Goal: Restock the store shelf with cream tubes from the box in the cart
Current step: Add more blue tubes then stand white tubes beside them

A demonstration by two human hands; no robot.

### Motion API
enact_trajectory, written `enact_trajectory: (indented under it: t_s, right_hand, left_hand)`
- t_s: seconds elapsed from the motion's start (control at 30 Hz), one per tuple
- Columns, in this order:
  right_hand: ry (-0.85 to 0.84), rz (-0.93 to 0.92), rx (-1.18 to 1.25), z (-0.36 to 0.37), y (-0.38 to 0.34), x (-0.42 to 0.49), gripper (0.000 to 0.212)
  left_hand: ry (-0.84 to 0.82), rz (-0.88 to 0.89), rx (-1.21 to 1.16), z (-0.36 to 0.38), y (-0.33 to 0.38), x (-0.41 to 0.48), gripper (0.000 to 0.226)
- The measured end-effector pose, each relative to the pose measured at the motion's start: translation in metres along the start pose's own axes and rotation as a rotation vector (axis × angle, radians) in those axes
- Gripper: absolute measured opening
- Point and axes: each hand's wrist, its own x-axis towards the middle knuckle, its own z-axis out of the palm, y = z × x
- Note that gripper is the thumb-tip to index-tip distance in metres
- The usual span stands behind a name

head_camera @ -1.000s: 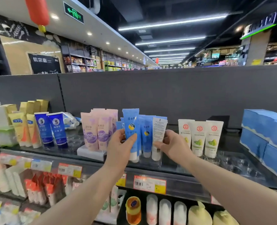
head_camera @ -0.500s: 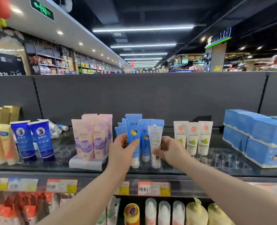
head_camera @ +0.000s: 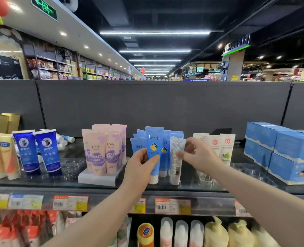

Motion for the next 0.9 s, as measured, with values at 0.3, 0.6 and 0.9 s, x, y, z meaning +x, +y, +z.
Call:
enact_trajectory:
  t_s: [0.3, 0.6, 0.9]
  right_hand:
    - [-0.143, -0.479, -0.238, -0.047, -0.049, 0.022, 0.057]
    - [-0.291, -0.434, -0.19, -0.052, -0.072, 0.032, 0.04]
    - [-0.189, -0.439, -0.249, -0.046, -0.073, 0.048, 0.014]
  left_hand:
    - [-0.084, -0.088, -0.079, 0.016, 0.011, 0.0, 0.019]
    - [-0.074, -0.052, -0.024, 0.023, 0.02, 0.004, 0.02]
    - [0.251, 0.344, 0.718, -0.002, 0.012, 0.029, 0.034]
